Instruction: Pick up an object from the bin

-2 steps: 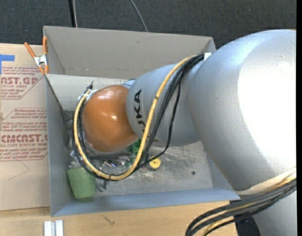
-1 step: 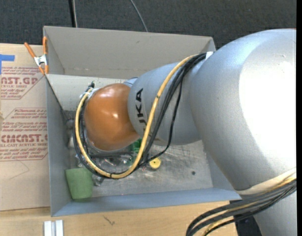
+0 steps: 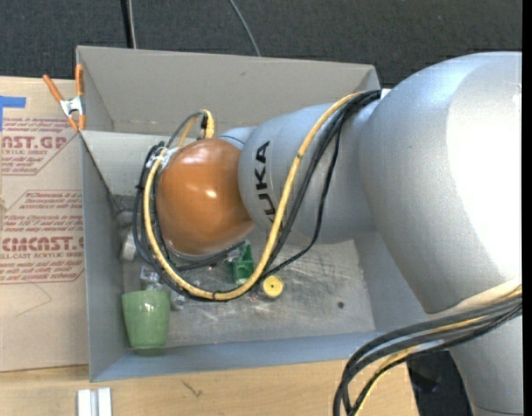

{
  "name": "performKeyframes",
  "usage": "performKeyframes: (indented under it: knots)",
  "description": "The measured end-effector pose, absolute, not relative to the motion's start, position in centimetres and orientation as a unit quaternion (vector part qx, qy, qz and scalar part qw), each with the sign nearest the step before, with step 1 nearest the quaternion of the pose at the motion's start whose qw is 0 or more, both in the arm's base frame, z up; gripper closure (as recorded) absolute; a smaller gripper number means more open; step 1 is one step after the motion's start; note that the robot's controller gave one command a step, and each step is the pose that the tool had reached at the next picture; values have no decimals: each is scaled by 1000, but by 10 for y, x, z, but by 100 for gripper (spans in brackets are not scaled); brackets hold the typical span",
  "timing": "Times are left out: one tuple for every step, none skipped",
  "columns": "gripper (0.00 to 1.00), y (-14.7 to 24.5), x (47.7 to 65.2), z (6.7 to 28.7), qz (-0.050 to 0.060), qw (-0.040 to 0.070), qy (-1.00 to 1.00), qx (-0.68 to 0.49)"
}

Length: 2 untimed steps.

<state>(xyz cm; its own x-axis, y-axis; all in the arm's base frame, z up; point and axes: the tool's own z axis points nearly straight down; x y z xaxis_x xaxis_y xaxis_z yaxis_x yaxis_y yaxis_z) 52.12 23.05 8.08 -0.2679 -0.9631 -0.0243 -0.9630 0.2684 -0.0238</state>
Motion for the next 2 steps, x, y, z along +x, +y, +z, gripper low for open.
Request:
performKeyframes:
  knots:
    - [100,230,543,179,-1,6,795,-607]
    - [100,233,546,249,0,5,794,-608]
